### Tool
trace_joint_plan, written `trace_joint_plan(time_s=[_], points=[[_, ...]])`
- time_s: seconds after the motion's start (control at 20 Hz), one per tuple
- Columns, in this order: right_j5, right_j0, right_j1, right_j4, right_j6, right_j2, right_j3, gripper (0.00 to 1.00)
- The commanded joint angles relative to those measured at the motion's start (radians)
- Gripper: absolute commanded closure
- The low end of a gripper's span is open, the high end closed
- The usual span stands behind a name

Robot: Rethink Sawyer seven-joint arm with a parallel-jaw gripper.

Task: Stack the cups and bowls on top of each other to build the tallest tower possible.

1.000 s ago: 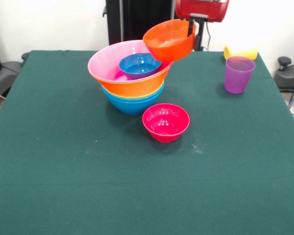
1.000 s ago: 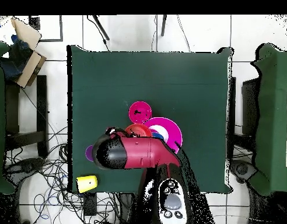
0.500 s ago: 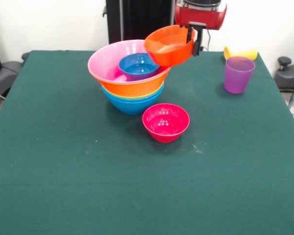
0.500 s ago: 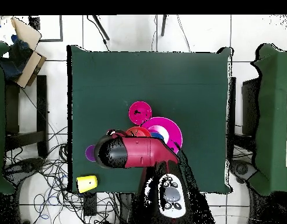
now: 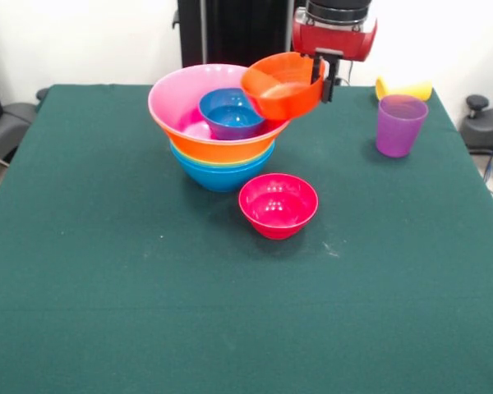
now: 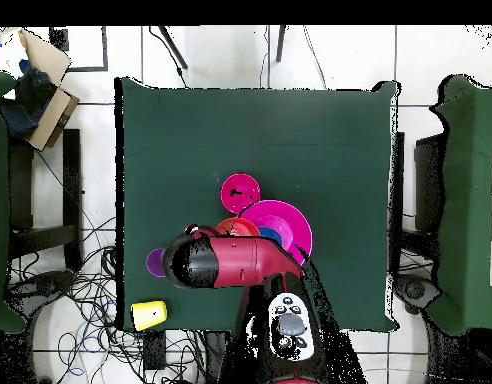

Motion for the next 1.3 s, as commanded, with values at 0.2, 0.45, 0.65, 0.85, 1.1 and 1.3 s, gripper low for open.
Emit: trace_joint_plan(time_s=[0.2, 0.45, 0.65, 0.85, 1.1, 1.3], points=[[-0.028, 0.021, 0.021, -0.067, 0.035, 0.033, -0.003, 1.0], [0.303, -0.006, -0.318, 0.003, -0.085, 0.033, 0.084, 1.0], [0.573, -0.011, -0.463, 0.035, -0.14, 0.027, 0.044, 1.0], [0.609, -0.043, -0.48, 0.03, -0.17, 0.047, 0.038, 1.0], [0.468, -0.108, -0.397, -0.008, -0.188, 0.086, 0.061, 1.0], [0.383, -0.143, -0.35, -0.041, -0.18, 0.108, 0.078, 1.0]])
